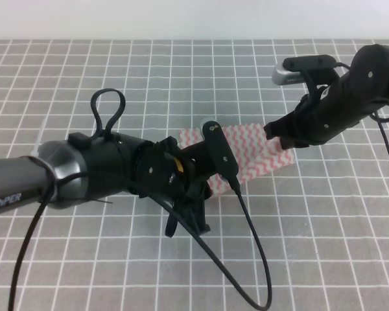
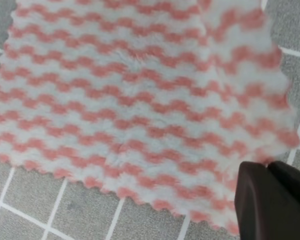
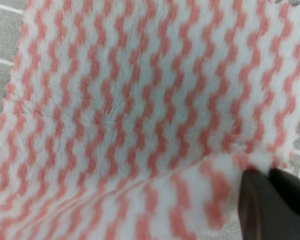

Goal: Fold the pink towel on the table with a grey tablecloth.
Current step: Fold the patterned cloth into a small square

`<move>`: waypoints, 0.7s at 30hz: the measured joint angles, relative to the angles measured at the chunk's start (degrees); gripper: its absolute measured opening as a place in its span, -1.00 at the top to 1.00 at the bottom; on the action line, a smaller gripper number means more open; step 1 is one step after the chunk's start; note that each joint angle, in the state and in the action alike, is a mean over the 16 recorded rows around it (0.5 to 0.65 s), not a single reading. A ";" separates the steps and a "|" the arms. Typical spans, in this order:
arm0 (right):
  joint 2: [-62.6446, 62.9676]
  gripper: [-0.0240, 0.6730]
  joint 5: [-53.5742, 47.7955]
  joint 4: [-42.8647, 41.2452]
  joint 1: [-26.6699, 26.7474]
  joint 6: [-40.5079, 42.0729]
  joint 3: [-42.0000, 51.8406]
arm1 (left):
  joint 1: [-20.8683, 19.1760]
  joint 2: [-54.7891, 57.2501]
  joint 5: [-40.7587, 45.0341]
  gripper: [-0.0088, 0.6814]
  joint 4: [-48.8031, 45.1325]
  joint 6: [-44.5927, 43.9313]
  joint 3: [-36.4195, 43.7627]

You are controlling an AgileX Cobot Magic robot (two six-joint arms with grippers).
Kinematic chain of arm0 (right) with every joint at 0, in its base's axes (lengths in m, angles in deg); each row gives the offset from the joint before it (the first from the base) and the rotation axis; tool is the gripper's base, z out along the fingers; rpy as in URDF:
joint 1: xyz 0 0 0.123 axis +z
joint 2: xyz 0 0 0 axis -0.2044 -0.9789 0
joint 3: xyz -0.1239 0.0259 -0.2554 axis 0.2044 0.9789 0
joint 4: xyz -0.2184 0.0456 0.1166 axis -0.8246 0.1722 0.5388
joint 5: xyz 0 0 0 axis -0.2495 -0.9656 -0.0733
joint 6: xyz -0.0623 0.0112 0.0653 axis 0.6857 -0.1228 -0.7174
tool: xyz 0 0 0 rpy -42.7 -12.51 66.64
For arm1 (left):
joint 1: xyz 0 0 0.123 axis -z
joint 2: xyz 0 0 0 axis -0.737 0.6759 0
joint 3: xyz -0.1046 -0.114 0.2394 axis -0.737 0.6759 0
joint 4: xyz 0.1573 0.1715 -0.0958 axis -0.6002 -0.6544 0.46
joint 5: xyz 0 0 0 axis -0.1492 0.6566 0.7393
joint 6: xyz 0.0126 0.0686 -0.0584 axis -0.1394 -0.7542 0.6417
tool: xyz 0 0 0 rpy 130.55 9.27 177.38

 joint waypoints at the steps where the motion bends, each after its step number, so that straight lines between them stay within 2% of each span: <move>1: 0.01 0.98 0.03 -0.08 0.00 0.00 0.00 | 0.00 0.00 -0.15 0.97 -0.08 0.00 0.00; 21: -0.12 0.98 0.30 -2.25 -0.05 -0.03 0.00 | -1.62 0.15 -0.03 0.98 -2.42 5.67 -3.53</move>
